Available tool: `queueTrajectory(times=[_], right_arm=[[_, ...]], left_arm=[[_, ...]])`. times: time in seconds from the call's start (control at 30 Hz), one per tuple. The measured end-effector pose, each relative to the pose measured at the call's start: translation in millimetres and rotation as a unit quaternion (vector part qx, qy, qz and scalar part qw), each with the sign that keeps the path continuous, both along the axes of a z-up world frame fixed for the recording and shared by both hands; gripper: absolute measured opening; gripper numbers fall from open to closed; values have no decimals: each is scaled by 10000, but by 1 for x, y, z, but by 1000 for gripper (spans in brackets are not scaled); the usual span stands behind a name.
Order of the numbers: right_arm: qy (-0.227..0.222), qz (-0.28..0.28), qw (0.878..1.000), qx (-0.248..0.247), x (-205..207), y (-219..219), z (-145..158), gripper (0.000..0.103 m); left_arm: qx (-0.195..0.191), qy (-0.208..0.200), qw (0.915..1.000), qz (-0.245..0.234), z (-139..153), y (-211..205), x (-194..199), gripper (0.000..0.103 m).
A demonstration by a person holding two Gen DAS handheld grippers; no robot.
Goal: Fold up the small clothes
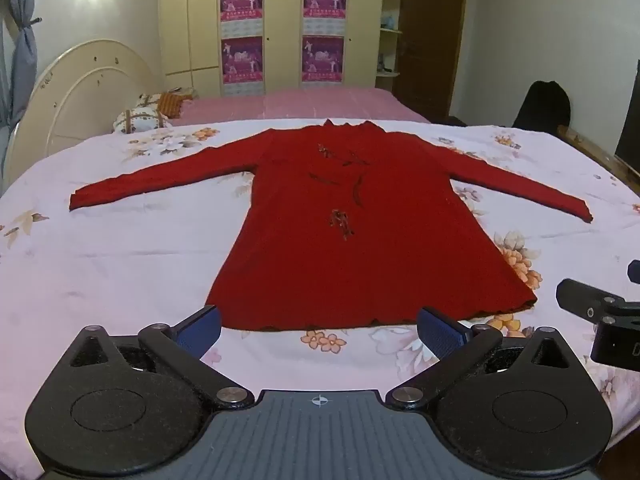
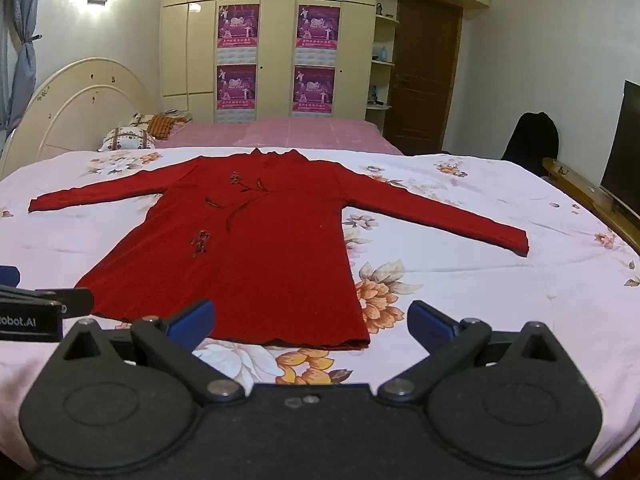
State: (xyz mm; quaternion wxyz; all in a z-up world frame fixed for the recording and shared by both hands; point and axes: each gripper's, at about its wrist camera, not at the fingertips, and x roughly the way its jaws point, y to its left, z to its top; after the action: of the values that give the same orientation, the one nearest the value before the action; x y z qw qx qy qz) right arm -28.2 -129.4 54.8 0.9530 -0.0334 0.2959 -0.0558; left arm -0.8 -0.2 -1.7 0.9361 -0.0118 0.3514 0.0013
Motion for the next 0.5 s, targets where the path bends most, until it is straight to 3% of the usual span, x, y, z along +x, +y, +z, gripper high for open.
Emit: queueTrajectory(times=[0.1, 0.5], right_arm=[[5, -28, 10000, -20, 0, -1, 0, 102], [-155, -47, 9999, 1, -2, 2, 1, 102]], left_arm=[[131, -46, 9999, -26, -1, -4, 1, 103], [39, -83, 9999, -94, -2, -2, -2, 103]])
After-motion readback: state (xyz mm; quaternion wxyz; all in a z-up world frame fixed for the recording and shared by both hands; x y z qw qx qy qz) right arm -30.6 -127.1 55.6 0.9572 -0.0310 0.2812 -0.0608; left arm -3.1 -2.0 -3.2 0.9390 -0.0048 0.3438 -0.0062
